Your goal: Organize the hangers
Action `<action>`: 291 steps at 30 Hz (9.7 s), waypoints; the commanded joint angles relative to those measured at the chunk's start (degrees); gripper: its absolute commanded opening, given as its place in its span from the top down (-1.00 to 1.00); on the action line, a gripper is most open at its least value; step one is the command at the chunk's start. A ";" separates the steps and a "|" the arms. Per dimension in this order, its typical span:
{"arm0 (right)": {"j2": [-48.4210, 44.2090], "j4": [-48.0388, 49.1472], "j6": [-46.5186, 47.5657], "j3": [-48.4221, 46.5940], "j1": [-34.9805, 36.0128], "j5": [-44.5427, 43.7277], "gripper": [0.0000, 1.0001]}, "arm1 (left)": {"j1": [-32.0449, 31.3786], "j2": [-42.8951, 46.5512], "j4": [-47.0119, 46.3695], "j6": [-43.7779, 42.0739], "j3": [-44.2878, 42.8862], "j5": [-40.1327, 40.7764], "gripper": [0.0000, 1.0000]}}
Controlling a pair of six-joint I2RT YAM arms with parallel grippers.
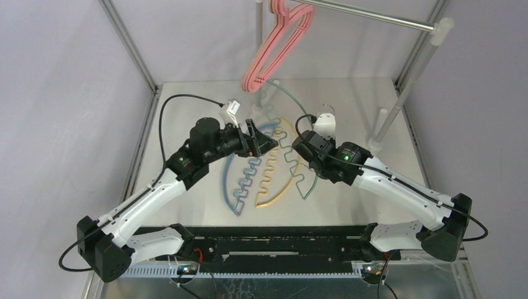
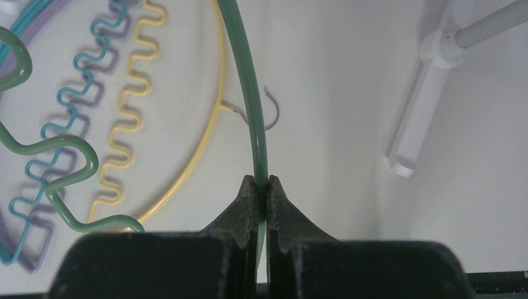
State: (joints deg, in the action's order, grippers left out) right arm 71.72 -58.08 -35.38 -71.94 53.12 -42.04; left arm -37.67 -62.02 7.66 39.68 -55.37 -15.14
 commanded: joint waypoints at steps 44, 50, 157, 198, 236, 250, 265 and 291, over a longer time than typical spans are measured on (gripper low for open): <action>-24.58 28.70 -1.16 7.78 -2.11 52.52 1.00 | -1.64 -12.47 -7.43 1.09 -6.15 -3.59 -0.10; -26.76 32.51 -3.95 9.63 -5.49 55.02 1.00 | -1.62 -12.47 -6.90 0.44 -6.45 -4.25 -0.16; -14.69 20.69 22.93 -10.73 -33.03 10.98 -0.75 | -0.44 5.75 9.13 -7.87 0.28 1.05 -0.99; 5.41 21.50 1.54 6.49 -6.54 28.49 -0.28 | 1.72 7.37 10.81 -10.97 13.66 5.20 -0.99; 42.94 23.30 5.77 -6.00 -21.57 29.32 0.07 | -2.07 10.18 16.66 -15.03 13.39 11.31 -0.87; 39.68 26.84 7.93 -2.13 -20.70 33.48 1.00 | -10.28 4.57 16.78 -18.86 7.55 17.23 -0.84; 30.67 18.73 8.28 -12.45 -17.60 33.56 1.00 | -21.99 -13.38 7.45 -22.46 1.70 22.67 -0.90; 24.85 7.25 12.90 -20.58 -17.47 40.30 1.00 | -23.05 -24.17 1.77 -25.55 3.19 38.42 -0.36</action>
State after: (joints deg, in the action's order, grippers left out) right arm 102.06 -49.06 -24.56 -90.72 35.44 -4.14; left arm -60.93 -84.99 11.55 16.38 -51.00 21.76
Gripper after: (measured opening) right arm 0.009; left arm 0.761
